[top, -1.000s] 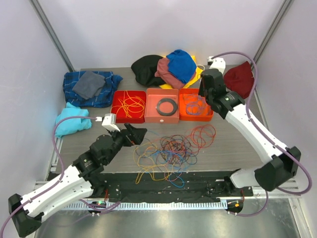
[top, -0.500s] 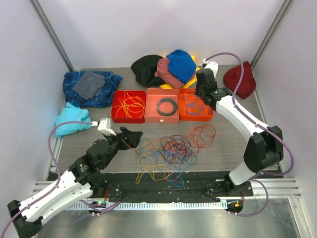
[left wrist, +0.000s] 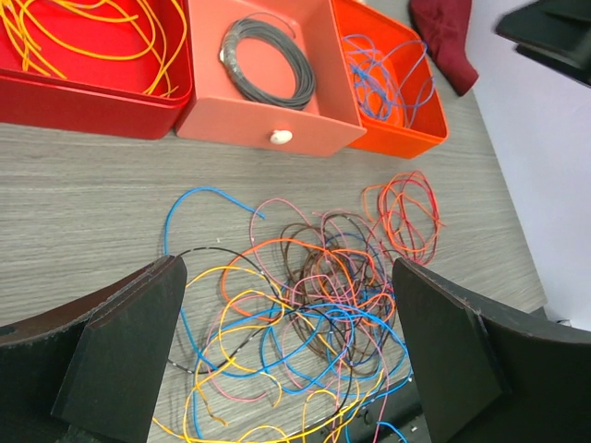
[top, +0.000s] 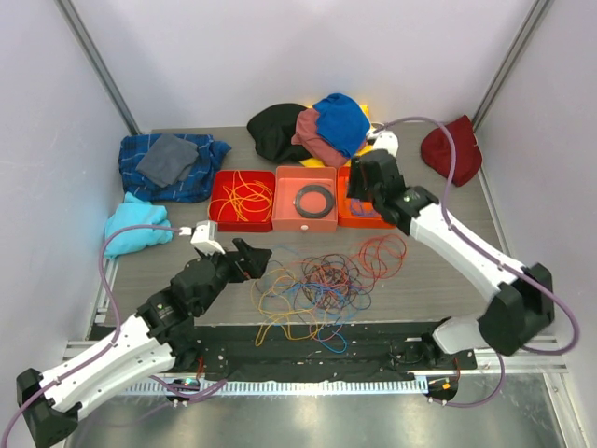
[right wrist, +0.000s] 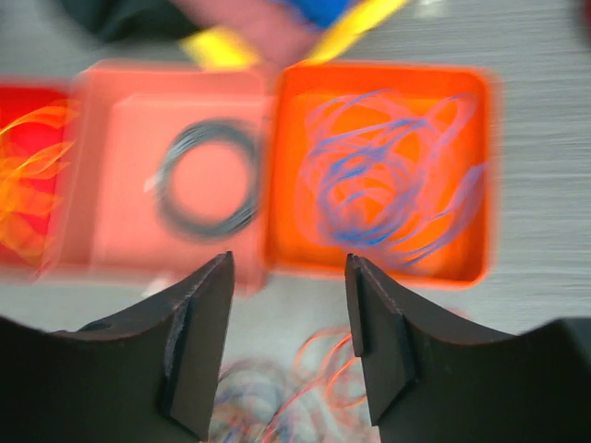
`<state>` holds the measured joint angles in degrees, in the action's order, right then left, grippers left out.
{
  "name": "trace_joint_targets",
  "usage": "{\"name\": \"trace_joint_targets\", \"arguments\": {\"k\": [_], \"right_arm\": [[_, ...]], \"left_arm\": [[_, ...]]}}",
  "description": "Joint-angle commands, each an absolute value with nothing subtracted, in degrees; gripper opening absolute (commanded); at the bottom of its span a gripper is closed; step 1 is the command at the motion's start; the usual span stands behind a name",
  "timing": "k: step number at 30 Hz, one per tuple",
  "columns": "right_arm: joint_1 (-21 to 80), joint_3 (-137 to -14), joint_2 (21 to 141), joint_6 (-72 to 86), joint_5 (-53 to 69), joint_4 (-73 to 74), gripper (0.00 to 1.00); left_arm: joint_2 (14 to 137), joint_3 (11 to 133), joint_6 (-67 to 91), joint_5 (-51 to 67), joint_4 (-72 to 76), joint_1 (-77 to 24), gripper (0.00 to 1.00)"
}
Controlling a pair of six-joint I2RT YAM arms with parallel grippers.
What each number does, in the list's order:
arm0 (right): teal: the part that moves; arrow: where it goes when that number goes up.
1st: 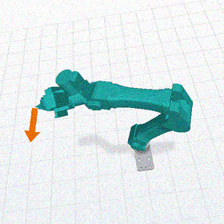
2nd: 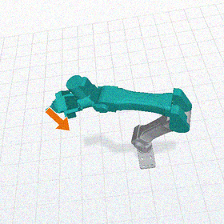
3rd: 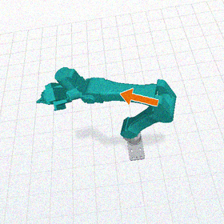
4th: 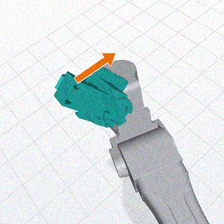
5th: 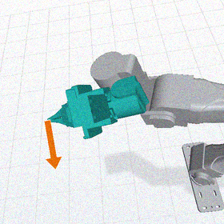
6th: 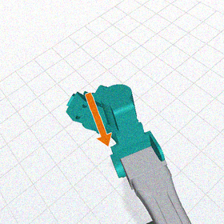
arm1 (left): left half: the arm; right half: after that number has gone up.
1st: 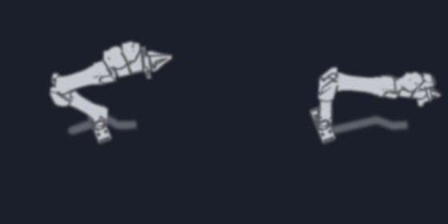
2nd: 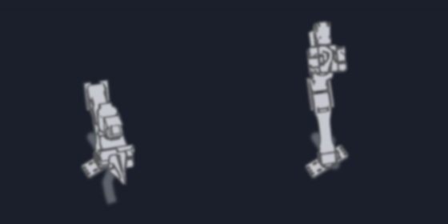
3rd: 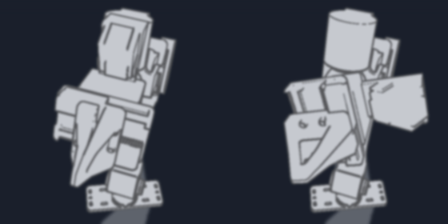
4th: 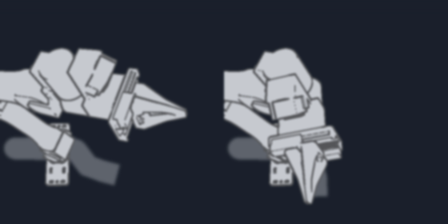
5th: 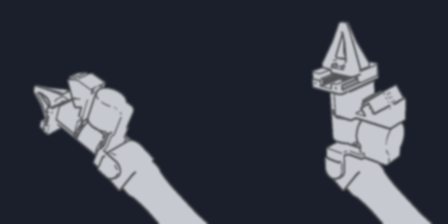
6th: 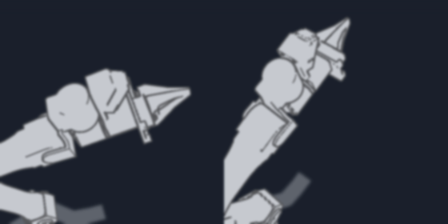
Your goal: Untangle the cables
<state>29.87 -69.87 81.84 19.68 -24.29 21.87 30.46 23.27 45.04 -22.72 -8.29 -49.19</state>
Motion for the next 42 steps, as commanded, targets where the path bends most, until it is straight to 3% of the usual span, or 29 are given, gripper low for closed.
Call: {"name": "trace_joint_targets", "arguments": {"k": [1, 10, 22, 42], "right_arm": [[39.88, -62.61, 74.62, 21.35, -18.91, 20.04, 0.57], [54.39, -52.92, 77.87, 26.19, -14.07, 14.68, 0.54], [59.32, -52.03, 83.76, 26.72, -13.96, 12.91, 0.52], [65.57, -47.37, 83.66, 25.23, -20.83, 15.56, 0.51]], "left_arm": [[33.22, 23.9, 46.31, -22.59, -4.57, -49.13, 1.0], [33.59, 25.67, 49.3, -26.89, -9.13, -49.13, 1.0], [31.38, 24.26, 49.57, -27.51, -10.19, -49.13, 1.0], [32.34, 23.91, 49.48, -26.1, -8.62, -49.13, 1.0]]}}
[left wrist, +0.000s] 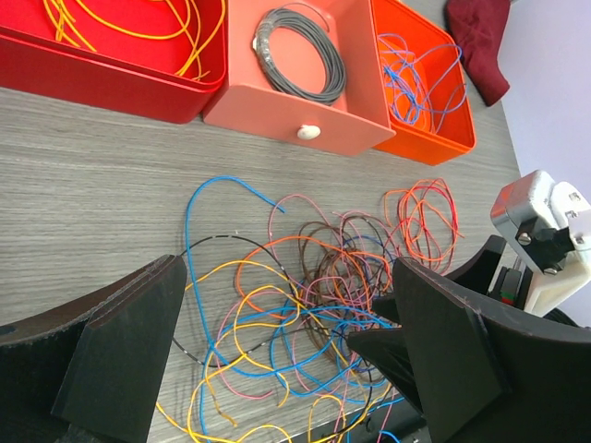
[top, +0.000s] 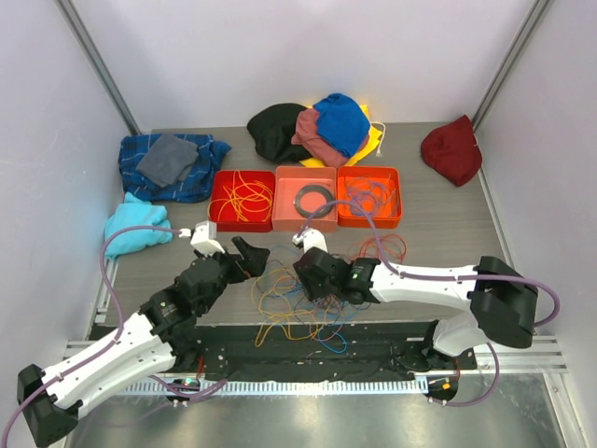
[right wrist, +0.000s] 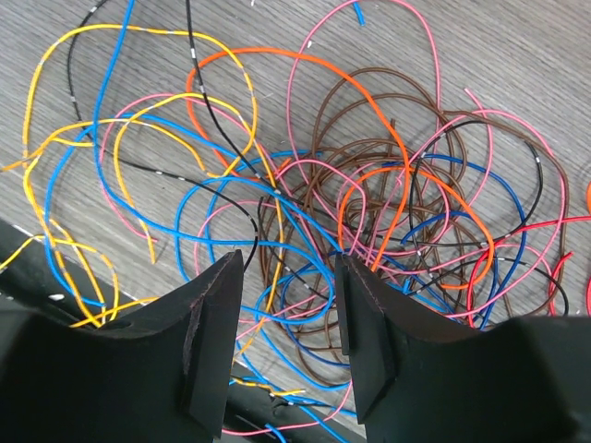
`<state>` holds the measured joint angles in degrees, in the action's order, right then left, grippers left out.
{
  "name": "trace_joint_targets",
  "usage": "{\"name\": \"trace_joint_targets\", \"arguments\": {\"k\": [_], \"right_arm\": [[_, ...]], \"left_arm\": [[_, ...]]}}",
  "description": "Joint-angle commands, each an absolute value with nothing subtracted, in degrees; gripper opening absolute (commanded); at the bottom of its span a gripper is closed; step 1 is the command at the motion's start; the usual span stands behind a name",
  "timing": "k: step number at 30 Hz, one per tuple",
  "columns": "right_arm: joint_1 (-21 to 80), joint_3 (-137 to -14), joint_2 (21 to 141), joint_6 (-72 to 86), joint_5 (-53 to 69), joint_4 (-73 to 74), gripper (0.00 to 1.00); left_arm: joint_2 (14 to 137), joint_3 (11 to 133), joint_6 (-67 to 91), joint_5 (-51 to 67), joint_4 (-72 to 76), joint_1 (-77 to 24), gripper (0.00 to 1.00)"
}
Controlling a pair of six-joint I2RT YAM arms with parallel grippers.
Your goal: Untangle the cables
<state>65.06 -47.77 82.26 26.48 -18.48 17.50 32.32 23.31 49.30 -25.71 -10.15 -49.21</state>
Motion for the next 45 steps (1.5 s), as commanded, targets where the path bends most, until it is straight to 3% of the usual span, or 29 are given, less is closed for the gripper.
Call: {"name": "trace_joint_targets", "arguments": {"k": [1, 5, 12, 23, 38, 45], "right_arm": [[65.57, -47.98, 84.37, 25.05, -21.09, 15.64, 0.51], [65.83, -48.61, 83.95, 25.92, -24.34, 17.05, 0.47], [65.92, -48.16, 71.38, 29.61, -33.13, 26.35, 0.48], [68.11, -40.61, 63.81, 43.14, -27.6, 34.45, 0.48], [70.58, -35.42, 66.27, 48.69, -24.26, 31.64, 0.47], [70.66, -32.79, 67.41, 49.04, -24.96, 29.8, 0.37]], "left_arm": [[32.26, 23.82, 49.48, -26.1, -8.61, -49.13, 1.0], [32.52, 24.34, 49.31, -26.19, -8.96, -49.13, 1.0], [33.92, 24.7, 48.34, -26.63, -7.39, -49.13, 1.0], [39.81, 24.26, 49.75, -23.29, -2.2, -49.13, 1.0], [42.01, 23.29, 50.19, -21.62, -0.26, -49.13, 1.0], [42.1, 23.29, 50.19, -21.53, -0.26, -49.13, 1.0]]}}
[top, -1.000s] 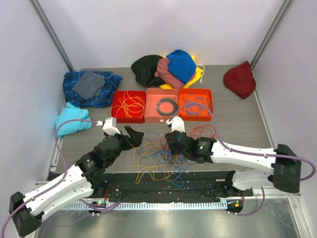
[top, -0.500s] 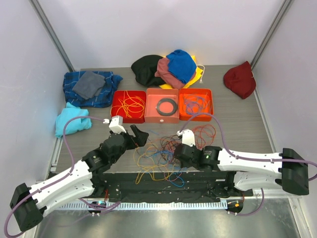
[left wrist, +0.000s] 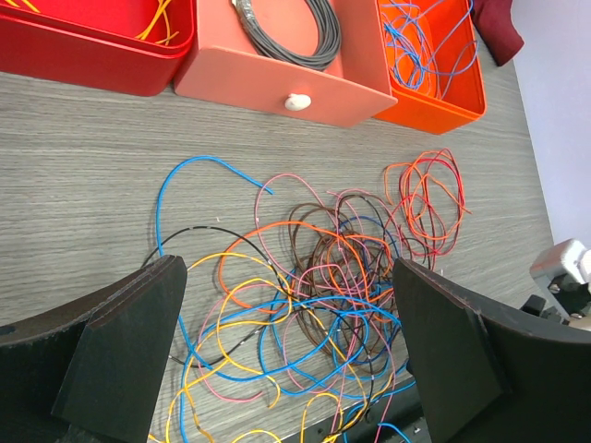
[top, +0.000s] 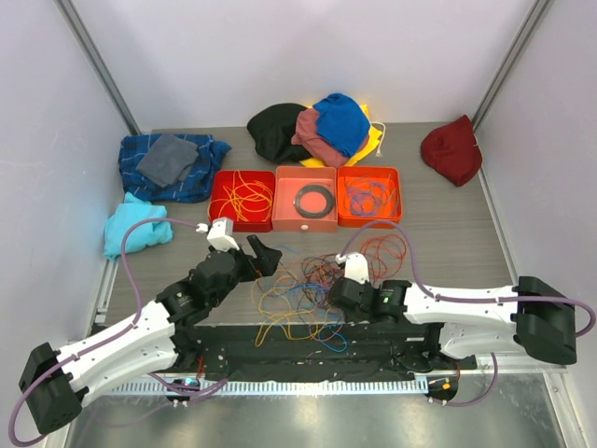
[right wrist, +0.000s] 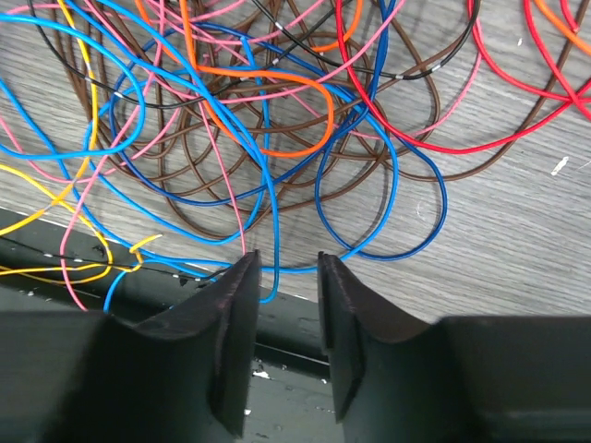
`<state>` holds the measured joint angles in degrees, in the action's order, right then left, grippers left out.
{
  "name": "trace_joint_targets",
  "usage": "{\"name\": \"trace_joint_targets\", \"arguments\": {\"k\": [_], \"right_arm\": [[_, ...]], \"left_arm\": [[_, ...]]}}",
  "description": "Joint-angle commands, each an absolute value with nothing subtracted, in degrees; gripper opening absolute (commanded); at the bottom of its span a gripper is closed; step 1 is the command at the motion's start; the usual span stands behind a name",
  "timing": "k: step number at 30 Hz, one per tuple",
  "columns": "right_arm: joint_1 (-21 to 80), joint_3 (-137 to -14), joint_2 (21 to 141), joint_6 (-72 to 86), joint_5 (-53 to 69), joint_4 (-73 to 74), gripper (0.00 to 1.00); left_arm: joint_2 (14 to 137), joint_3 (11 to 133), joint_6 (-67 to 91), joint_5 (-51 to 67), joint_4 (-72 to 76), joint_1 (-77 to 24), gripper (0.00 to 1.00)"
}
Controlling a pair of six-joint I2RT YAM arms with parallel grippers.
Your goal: Untangle the cables
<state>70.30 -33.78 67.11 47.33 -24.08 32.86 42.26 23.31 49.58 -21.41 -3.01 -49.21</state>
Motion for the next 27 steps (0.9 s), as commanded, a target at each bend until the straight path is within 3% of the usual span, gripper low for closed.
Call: {"name": "trace_joint_targets", "arguments": {"k": [1, 4, 9, 13, 19, 27], "right_arm": [[70.58, -32.44, 67.24, 49.22, -25.13, 29.53, 0.35], [70.58, -31.64, 66.8, 49.39, -25.49, 28.39, 0.29], [70.75, -32.69, 64.09, 49.05, -27.15, 28.56, 0.01], [71.54, -40.58, 58.02, 45.1, -34.69, 35.21, 0.01], [71.72, -69.46, 56.95, 31.3, -44.37, 44.46, 0.01], [71.81, -87.7, 61.87, 20.49, -43.51, 45.36, 0.01]], "left_arm": [[42.19, 23.29, 50.19, -21.53, -0.26, -49.13, 1.0], [42.1, 23.29, 50.19, -21.53, -0.26, -49.22, 1.0], [42.28, 23.38, 50.19, -21.36, -0.26, -49.13, 1.0], [41.75, 23.55, 49.92, -21.62, -0.26, -49.13, 1.0], [40.61, 24.7, 48.26, -22.76, -0.35, -49.22, 1.0], [41.13, 28.21, 42.37, -20.13, 1.85, -49.22, 1.0]]}}
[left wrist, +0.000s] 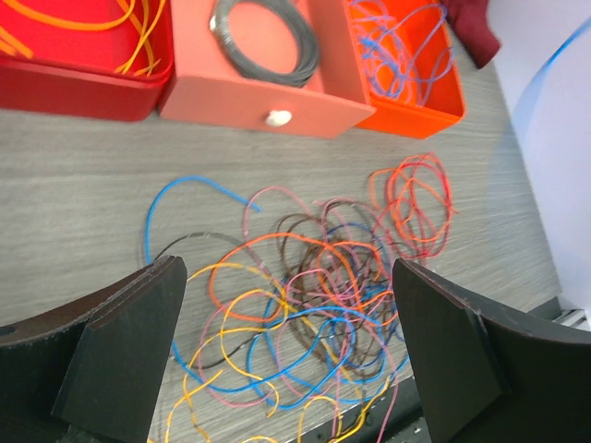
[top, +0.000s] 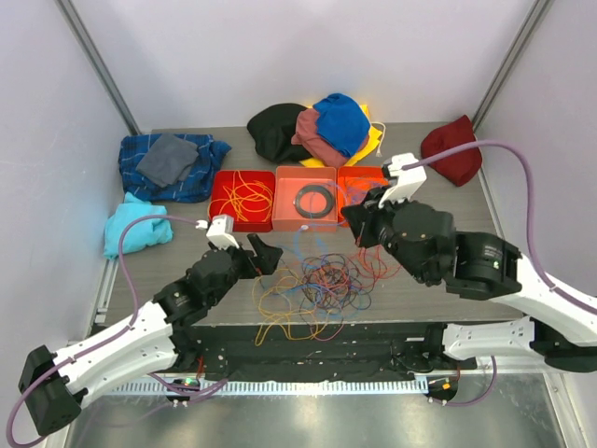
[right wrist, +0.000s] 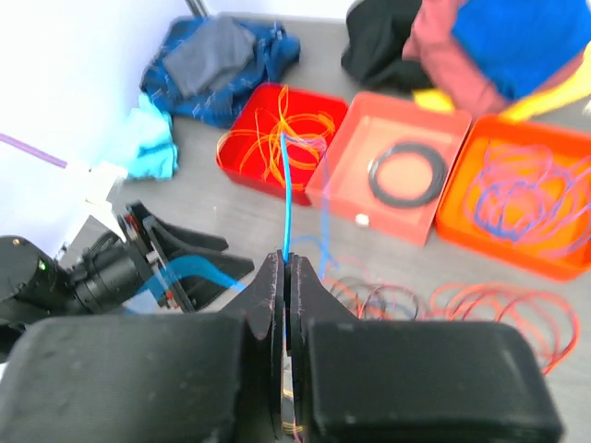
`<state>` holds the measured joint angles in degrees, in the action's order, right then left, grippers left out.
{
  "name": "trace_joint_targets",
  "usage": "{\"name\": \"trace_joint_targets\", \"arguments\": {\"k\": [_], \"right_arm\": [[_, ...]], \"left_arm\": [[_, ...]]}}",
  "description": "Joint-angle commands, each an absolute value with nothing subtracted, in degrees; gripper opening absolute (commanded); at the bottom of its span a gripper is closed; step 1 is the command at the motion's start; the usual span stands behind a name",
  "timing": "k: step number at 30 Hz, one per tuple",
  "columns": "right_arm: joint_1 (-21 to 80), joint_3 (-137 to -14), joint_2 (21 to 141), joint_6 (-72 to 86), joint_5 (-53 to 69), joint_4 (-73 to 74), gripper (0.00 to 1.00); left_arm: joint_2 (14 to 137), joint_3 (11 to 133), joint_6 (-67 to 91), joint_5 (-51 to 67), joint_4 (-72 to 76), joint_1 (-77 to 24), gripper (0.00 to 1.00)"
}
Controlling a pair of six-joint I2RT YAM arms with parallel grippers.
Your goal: Untangle the cables
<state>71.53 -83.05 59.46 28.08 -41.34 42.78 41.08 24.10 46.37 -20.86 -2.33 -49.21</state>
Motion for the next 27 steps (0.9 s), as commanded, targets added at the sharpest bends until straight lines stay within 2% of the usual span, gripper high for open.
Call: {"name": "trace_joint_targets", "arguments": {"k": [1, 10, 16, 17, 21, 27], "right_arm": [[71.81, -89.98, 62.31, 19.7, -43.51, 44.92, 0.01], [71.72, -99.66, 64.24, 11.78, -45.34, 39.64, 0.01], [70.06, -97.92, 66.0, 7.48, -53.7, 36.48, 0.01], [68.57, -97.65, 66.44, 7.91, -52.57, 36.39, 0.01], [47.88, -94.84, 67.85, 12.91, -36.06, 36.83, 0.01], [36.66, -92.11, 74.0, 16.17, -26.9, 35.25, 0.01]], "left_arm": [[41.13, 28.73, 42.28, -20.47, 1.93, -49.22, 1.0], [41.83, 28.56, 42.19, -19.07, 7.2, -49.22, 1.0], [42.37, 28.92, 43.41, -18.19, 5.45, -49.22, 1.0], [42.1, 28.57, 43.77, -18.37, 5.1, -49.22, 1.0], [39.12, 26.72, 44.47, -18.89, 4.4, -49.13, 1.0], [34.99, 24.96, 44.56, -20.12, 1.59, -49.22, 1.0]]}}
